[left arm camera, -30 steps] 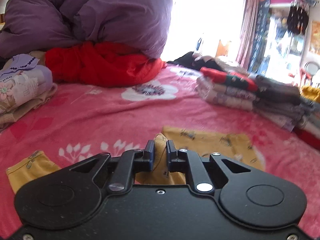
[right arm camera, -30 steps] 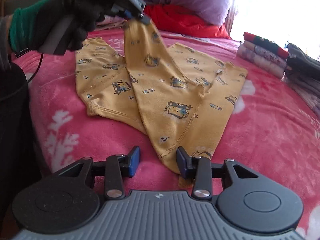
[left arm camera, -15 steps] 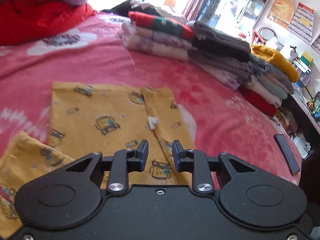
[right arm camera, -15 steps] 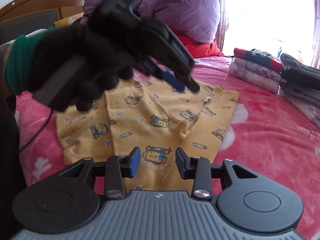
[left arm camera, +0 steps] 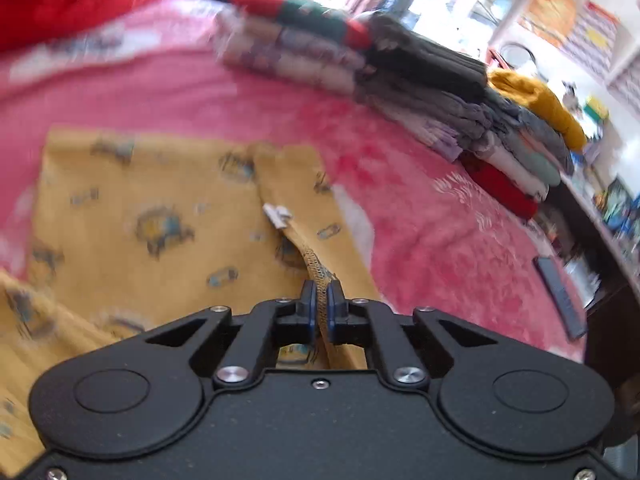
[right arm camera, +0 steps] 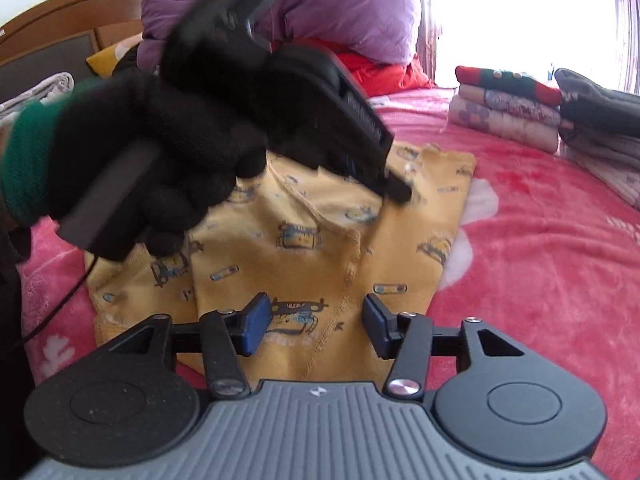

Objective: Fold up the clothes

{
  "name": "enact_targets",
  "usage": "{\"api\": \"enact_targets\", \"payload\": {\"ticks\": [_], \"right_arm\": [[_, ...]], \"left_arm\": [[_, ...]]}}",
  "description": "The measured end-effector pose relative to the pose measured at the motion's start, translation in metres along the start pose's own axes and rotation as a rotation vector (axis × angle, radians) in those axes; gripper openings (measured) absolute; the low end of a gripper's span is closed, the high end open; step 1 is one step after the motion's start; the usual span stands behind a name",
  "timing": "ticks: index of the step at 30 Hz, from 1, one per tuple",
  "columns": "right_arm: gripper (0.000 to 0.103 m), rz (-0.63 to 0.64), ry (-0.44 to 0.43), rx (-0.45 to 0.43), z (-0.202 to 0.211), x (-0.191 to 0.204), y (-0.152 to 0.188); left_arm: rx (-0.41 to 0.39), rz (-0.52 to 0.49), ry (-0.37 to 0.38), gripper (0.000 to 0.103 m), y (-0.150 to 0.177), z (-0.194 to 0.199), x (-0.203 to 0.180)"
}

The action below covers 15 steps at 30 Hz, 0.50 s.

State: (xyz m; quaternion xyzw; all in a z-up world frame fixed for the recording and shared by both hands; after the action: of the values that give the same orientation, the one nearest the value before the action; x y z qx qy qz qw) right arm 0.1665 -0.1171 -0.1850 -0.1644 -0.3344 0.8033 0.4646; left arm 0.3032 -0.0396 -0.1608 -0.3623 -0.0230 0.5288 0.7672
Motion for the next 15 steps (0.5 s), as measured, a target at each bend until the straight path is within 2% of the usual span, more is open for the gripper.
{"api": "enact_targets", "payload": {"ticks": [3, 5, 11, 13, 15], "right_arm": [[0.053, -0.002, 0.0, 0.017, -0.002, 0.0, 0.001], [0.053, -0.004, 0.0, 0.017, -0.001, -0.001, 0.001], [0.056, -0.01, -0.001, 0.017, 0.003, -0.002, 0.003], [0.056, -0.012, -0.001, 0.017, 0.004, -0.002, 0.003], [0.056, -0.013, 0.0, 0.019, 0.005, -0.003, 0.004]], "left_arm": [[0.03, -0.144, -0.158, 0.004, 0.005, -0.009, -0.01], [0.036, -0.136, -0.164, 0.007, 0.009, -0.015, -0.007], [-0.073, -0.108, -0.147, 0.009, -0.005, 0.019, -0.001], [-0.058, -0.125, -0.086, 0.009, -0.003, 0.017, -0.007], [0.009, -0.171, -0.08, 0.009, 0.005, 0.001, -0.014]]}}
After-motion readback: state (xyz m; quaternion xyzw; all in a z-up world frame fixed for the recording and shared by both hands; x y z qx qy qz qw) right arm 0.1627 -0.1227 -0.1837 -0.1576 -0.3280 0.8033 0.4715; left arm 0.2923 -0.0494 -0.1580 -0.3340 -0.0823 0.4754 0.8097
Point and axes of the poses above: each gripper's, at about its wrist camera, not at the fingertips, and z roughly against the way its jaws point, x to its left, y to its underside, the point moved 6 cm from there along -z, roughly the way its jaws point, and after that the axes turned 10 degrees about x, right-handed, at the moved point
